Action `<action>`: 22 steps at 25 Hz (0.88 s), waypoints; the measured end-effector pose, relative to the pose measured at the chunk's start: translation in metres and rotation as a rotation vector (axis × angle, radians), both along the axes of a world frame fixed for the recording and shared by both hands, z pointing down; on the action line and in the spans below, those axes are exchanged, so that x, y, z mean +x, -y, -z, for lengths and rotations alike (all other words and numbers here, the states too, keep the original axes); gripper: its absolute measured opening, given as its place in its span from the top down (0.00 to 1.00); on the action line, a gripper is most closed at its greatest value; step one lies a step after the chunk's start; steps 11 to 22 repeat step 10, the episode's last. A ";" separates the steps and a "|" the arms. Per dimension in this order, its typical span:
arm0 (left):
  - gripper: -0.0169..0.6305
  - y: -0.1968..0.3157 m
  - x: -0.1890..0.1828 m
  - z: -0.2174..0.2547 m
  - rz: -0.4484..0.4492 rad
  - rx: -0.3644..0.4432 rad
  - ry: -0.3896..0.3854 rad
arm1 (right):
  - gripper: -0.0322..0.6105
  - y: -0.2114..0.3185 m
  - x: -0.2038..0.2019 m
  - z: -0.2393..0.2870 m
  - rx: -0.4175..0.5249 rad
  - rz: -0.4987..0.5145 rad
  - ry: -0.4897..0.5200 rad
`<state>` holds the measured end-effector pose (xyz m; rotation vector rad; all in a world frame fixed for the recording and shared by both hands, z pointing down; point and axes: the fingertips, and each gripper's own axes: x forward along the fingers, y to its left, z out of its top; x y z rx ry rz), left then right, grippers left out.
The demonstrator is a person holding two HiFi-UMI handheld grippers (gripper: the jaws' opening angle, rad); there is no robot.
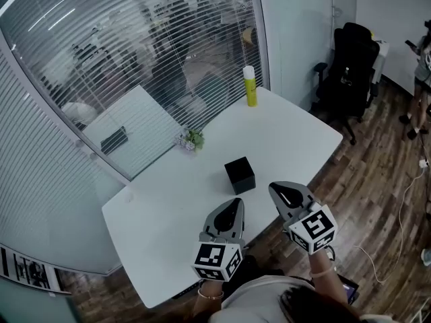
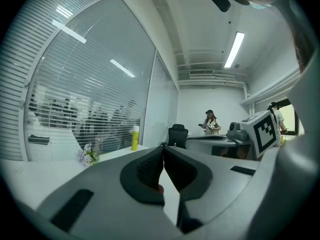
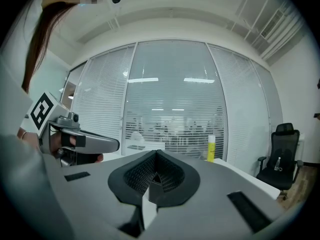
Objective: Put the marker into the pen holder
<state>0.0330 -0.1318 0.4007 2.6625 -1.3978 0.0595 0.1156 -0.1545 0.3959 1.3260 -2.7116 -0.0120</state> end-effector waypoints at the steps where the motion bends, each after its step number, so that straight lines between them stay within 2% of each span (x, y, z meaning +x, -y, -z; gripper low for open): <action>1: 0.94 0.001 0.001 -0.001 -0.001 -0.001 0.003 | 0.91 0.001 0.001 -0.001 -0.001 0.000 0.000; 10: 0.94 0.012 0.005 -0.004 -0.009 -0.018 0.017 | 0.91 0.016 0.014 -0.002 -0.021 -0.038 0.011; 22: 0.94 0.012 0.005 -0.004 -0.009 -0.018 0.017 | 0.91 0.016 0.014 -0.002 -0.021 -0.038 0.011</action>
